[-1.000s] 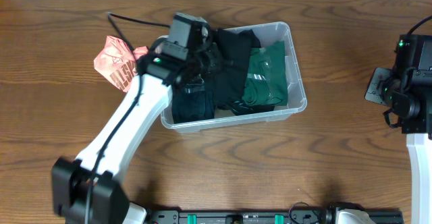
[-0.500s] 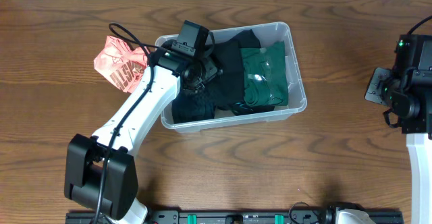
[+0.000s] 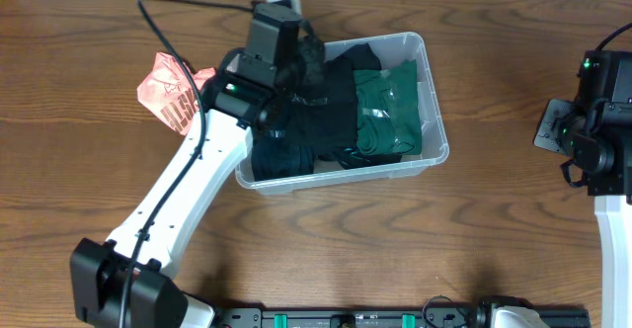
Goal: Pack container
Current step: 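Carry the black garment into the bin with the left gripper and release, then move the left gripper back to the pink shirt and grasp it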
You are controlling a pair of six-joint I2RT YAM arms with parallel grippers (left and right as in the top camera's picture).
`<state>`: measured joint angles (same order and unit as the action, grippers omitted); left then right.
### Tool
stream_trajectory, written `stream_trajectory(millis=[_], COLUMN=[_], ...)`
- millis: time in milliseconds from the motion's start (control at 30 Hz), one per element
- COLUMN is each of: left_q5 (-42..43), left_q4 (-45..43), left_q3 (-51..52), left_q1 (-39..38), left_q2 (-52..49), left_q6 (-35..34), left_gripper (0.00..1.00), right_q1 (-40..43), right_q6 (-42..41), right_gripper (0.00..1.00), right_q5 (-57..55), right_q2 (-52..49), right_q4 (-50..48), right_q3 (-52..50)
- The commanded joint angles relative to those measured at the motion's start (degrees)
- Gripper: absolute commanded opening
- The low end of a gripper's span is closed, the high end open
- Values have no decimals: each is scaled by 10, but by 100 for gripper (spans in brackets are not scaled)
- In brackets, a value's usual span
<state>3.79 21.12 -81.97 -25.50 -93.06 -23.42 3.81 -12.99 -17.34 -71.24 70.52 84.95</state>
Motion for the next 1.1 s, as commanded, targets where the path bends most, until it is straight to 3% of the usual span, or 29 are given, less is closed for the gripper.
stream_trajectory(millis=[0, 267, 367, 567, 600, 667, 700, 867, 967, 1067], left_q5=[-13, -13, -13, -27, -40, -84, -107, -124, -113, -49], left_q4=[7, 68, 78, 88, 89, 98, 103, 134, 160, 160], left_q3=[-3, 2, 2, -5, -5, -5, -5, -4, -1, 6], left_q1=[-15, -14, -14, -14, -13, -6, 2, 109, 206, 293], left_q2=[-49, -184, -199, -107, -78, -20, 9, 94, 89, 55], left_q6=[94, 73, 73, 88, 89, 88, 88, 84, 53, 51], left_gripper=[47, 48, 62, 73, 78, 100, 98, 98, 98, 98], right_q1=[5, 5, 5, 5, 5, 5, 5, 5, 5, 5], right_q6=[0, 0, 0, 0, 0, 3, 4, 4, 4, 4], right_gripper=[22, 22, 22, 22, 22, 22, 22, 23, 23, 23], right_q5=[2, 2, 2, 2, 2, 2, 2, 2, 2, 2], right_q2=[0, 0, 0, 0, 0, 0, 0, 0, 0, 0], right_q4=[0, 0, 0, 0, 0, 0, 0, 0, 0, 0], right_q3=[0, 0, 0, 0, 0, 0, 0, 0, 0, 0])
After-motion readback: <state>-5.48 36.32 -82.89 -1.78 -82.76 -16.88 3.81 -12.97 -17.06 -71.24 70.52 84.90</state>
